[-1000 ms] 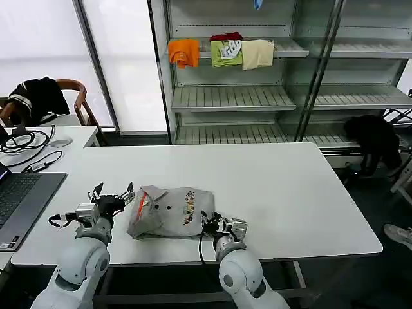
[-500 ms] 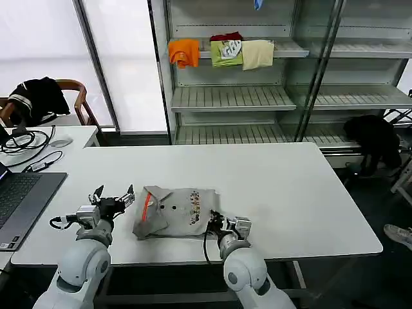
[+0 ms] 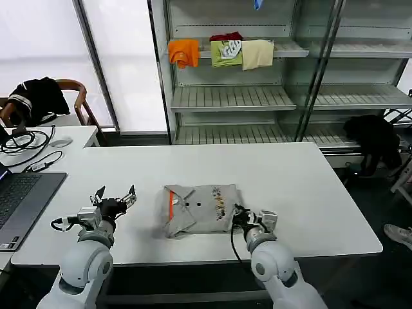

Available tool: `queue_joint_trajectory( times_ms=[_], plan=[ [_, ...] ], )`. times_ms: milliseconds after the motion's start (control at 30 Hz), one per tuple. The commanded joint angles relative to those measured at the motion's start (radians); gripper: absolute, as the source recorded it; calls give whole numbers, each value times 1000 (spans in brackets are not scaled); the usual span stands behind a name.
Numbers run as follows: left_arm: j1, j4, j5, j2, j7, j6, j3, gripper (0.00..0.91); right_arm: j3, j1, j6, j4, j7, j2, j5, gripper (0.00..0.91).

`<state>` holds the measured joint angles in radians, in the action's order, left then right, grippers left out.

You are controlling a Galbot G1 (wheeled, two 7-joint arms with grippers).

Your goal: Fold and organize the clothes.

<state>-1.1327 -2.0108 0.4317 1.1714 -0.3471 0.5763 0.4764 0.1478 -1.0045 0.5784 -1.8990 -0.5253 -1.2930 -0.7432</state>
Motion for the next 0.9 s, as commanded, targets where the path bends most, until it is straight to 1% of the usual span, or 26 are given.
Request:
queue_joint_trajectory(
  times_ms=[33, 133, 167, 200, 233, 267, 333, 400, 433, 500, 533, 567, 633, 700, 800, 900],
  plan=[
    [2, 3, -8, 13, 0, 0, -6, 907, 87, 6, -1, 11, 19, 109, -24, 0],
    [0, -1, -11, 18, 1, 0, -7, 907, 89, -2, -1, 9, 31, 118, -21, 0],
    [-1, -1, -11, 19, 2, 0, -8, 907, 88, -5, -1, 7, 36, 119, -17, 40],
    [-1, -2, -13, 20, 3, 0, -8, 907, 89, -8, -1, 5, 40, 119, -14, 363],
    [-1, -3, -13, 19, 3, 0, -7, 907, 89, -14, 0, 2, 56, 119, 5, 907],
    [-1, -3, -13, 19, 3, 0, -6, 907, 90, -18, -1, -2, 75, 119, 26, 907],
    [1, -3, -11, 21, 2, -1, -3, 907, 94, -24, -1, -13, 85, 118, 40, 907],
    [0, -11, -10, 24, 1, -1, 1, 907, 114, -41, -3, -65, 95, 108, 89, 907],
    [-3, -15, -10, 24, 1, -1, 2, 907, 123, -46, -3, -84, 100, 108, 100, 907],
    [-12, -25, -12, 22, 1, -1, 3, 907, 137, -66, -10, -163, 116, 109, 162, 907],
    [-14, -26, -12, 22, 1, 0, 4, 907, 137, -69, -11, -168, 117, 109, 173, 907],
    [-15, -27, -12, 23, 1, -1, 4, 907, 125, -82, -9, -217, 117, 111, 200, 907],
    [-16, -27, -12, 27, 1, -1, 1, 907, 104, -101, -7, -252, 118, 112, 224, 907],
    [-19, -28, -13, 34, 2, 0, -6, 907, 57, -132, 0, -292, 106, 110, 247, 907],
    [-23, -28, -14, 40, 2, 0, -15, 907, -3, -150, 2, -313, 92, 111, 302, 907],
    [-26, -25, -16, 45, 3, 0, -18, 907, -39, -143, 4, -310, 77, 126, 331, 907]
  ],
)
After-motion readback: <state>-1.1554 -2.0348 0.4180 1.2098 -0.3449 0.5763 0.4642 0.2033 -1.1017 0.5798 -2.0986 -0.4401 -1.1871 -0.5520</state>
